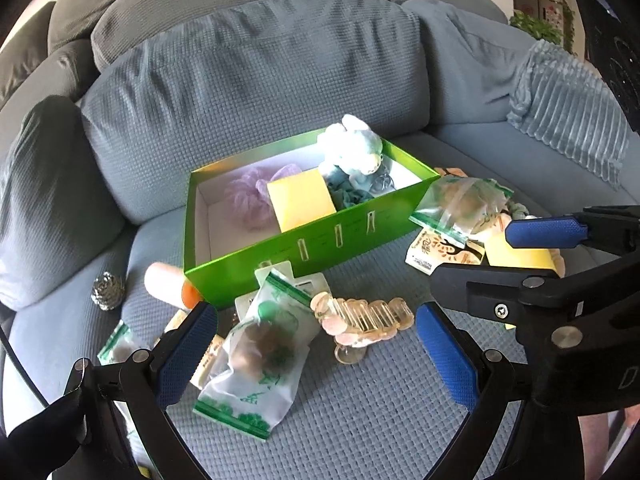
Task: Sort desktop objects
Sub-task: 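Withdraw both grippers from the box back over the pile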
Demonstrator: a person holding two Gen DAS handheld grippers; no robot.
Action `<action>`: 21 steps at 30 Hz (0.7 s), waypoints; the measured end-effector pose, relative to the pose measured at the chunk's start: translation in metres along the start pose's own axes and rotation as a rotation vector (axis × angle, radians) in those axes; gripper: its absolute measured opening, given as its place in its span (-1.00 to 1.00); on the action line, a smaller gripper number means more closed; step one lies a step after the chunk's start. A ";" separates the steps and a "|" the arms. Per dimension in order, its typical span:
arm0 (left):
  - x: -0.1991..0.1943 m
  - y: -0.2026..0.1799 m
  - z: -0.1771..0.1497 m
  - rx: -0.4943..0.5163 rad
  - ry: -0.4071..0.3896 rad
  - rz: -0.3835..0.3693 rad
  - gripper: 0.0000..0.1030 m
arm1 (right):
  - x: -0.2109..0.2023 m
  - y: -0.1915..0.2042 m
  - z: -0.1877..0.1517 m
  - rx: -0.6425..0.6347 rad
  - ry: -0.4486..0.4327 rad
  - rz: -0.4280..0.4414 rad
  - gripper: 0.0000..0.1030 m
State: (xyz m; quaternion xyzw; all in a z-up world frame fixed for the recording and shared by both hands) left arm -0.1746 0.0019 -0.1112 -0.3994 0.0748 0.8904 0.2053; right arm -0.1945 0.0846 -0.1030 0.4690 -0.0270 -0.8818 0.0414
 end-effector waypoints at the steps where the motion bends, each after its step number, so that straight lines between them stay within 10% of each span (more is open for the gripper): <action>1: 0.000 0.000 -0.001 -0.007 -0.001 -0.001 0.94 | 0.000 0.000 -0.001 0.000 -0.001 -0.005 0.61; 21: 0.017 -0.004 -0.026 -0.072 0.028 -0.133 0.94 | 0.022 0.010 -0.023 -0.008 0.035 0.010 0.61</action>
Point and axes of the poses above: each gripper's, at about its wrist camera, not at the fingertips, and x roughly the way its jaws point, y to its left, z to its top, the point moved 10 cm from there along x, roughly the way its jaws point, and after that the axes turned 11 degrees about -z, right-handed, at the moved point
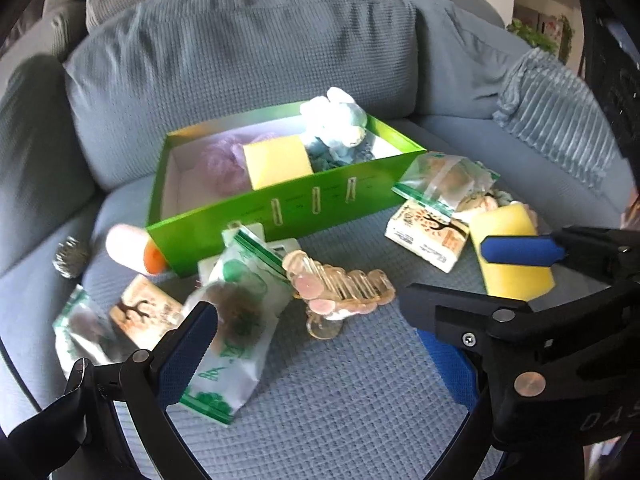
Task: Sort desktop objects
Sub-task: 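Withdraw both grippers from the box back over the pile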
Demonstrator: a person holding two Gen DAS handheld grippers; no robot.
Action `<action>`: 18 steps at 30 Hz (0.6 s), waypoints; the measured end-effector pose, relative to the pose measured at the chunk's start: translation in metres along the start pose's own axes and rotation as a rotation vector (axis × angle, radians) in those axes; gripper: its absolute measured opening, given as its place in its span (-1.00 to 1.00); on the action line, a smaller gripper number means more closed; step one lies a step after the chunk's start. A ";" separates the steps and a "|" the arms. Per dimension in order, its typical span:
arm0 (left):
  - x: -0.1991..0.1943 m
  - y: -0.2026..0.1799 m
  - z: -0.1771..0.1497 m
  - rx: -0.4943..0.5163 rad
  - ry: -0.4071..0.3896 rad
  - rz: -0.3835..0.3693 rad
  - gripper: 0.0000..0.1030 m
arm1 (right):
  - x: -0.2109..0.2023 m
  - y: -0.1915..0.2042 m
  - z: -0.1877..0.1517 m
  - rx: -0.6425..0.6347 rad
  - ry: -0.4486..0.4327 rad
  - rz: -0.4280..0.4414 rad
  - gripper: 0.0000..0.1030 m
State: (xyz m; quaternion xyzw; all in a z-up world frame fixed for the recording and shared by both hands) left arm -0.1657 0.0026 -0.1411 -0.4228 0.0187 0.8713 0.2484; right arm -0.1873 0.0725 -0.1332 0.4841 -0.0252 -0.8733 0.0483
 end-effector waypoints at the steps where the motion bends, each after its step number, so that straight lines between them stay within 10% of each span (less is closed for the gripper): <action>1: 0.001 0.002 -0.001 -0.006 -0.001 -0.008 0.94 | 0.001 0.001 0.000 0.002 0.002 0.005 0.61; 18: 0.012 0.006 -0.001 0.008 0.001 -0.049 0.94 | 0.018 0.006 0.003 0.017 0.027 0.037 0.61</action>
Point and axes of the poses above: each gripper's, at about its wrist camera, not at the fingertips, and x roughly the way its jaws point, y to its left, z to its top, the point moved 10 cm from there along x, roughly the way its jaws point, and after that the axes turned 11 degrees about -z, right-handed, at the moved point
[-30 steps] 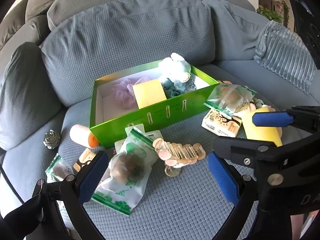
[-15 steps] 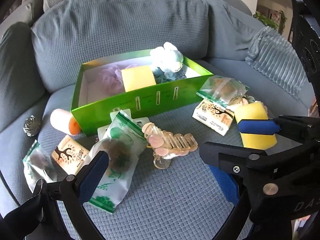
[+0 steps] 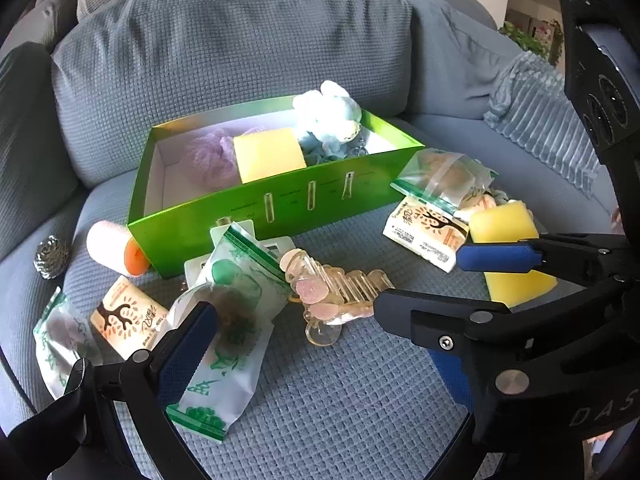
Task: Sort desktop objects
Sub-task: 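Grasp the clear peach claw hair clip with both grippers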
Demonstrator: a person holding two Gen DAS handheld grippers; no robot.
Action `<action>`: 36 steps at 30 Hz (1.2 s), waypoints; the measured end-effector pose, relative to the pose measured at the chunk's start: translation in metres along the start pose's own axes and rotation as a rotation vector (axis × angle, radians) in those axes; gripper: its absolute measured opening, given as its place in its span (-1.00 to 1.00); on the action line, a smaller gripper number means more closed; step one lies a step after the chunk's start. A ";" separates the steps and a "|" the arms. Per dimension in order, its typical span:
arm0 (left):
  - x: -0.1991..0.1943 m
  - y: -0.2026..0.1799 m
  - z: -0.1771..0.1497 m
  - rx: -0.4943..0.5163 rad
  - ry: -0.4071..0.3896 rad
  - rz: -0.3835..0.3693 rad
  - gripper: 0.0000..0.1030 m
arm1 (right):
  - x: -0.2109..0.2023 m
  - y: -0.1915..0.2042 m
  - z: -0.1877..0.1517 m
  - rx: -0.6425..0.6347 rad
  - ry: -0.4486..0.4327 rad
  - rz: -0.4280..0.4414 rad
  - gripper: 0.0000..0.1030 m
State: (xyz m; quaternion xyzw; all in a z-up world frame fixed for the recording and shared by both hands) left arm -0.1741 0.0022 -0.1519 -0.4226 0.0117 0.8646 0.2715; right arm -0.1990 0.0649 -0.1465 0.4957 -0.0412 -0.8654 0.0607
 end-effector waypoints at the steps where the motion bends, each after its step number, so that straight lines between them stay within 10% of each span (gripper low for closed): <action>1: 0.000 0.000 0.000 0.001 -0.002 -0.002 0.93 | 0.000 0.000 0.001 0.001 0.001 0.002 0.61; 26: 0.026 -0.006 0.007 0.007 0.001 -0.106 0.93 | 0.037 -0.005 0.002 0.071 0.057 0.058 0.61; 29: 0.029 -0.009 0.006 0.010 0.014 -0.129 0.57 | 0.042 -0.003 0.003 0.075 0.064 0.065 0.61; 36: 0.036 -0.006 0.003 -0.002 0.027 -0.136 0.42 | 0.047 0.000 0.002 0.070 0.066 0.067 0.61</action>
Point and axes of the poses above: each gripper's, at about its wrist camera, not at the fingertips, and x roughly the way its jaws point, y to its left, z to its top, the point moved 10 cm from there along x, roughly the way its jaws point, and after that the axes turned 11 degrees about -z, right-handed, at the moved point
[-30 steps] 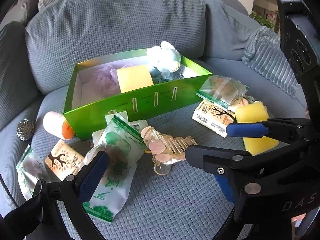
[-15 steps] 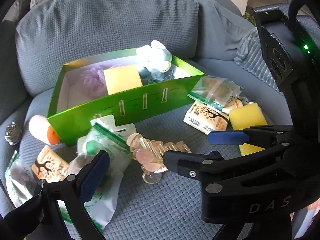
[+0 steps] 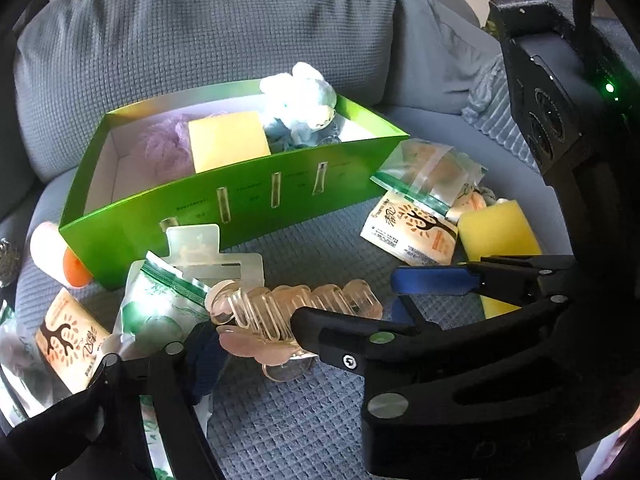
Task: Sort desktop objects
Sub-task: 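Grasp the clear peach claw hair clip with both grippers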
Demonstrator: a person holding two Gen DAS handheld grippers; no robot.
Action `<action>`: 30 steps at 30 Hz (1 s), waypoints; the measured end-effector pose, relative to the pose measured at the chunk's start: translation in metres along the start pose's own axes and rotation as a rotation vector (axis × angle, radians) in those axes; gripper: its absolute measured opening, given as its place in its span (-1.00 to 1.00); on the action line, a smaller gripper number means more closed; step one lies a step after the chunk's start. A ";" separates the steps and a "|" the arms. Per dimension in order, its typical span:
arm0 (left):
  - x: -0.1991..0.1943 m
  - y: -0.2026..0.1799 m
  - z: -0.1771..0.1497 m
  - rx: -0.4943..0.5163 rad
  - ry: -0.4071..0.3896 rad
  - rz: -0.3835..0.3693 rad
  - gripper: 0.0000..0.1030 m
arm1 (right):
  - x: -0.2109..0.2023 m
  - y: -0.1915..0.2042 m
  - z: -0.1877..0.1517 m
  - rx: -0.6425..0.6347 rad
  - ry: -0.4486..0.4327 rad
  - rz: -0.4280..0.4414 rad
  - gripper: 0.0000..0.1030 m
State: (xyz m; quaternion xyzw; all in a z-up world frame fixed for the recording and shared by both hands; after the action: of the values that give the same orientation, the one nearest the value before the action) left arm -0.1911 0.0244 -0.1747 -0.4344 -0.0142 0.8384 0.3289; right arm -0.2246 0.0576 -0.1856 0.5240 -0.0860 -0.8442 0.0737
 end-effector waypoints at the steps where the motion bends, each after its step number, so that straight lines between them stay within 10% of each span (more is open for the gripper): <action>1: 0.000 0.000 0.000 0.000 0.000 0.000 0.34 | 0.000 0.000 0.001 0.000 -0.005 0.005 0.52; 7: 0.000 0.005 0.000 -0.017 -0.014 0.011 0.26 | -0.002 0.010 0.003 -0.002 -0.007 0.056 0.15; 30: -0.018 -0.010 0.022 0.020 -0.074 0.018 0.22 | -0.029 0.008 0.015 0.042 -0.078 0.074 0.12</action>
State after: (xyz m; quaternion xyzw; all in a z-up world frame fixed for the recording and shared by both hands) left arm -0.1944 0.0275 -0.1453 -0.4000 -0.0142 0.8569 0.3249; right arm -0.2251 0.0572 -0.1516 0.4884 -0.1256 -0.8588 0.0905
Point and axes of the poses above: each gripper's, at about its wrist camera, not at the fingertips, and x roughly the way its jaws point, y to its left, z to its top, the point moved 10 cm from there along x, roughly the way its jaws point, and after that the axes turned 11 degrees about -z, right-handed, at the moved point
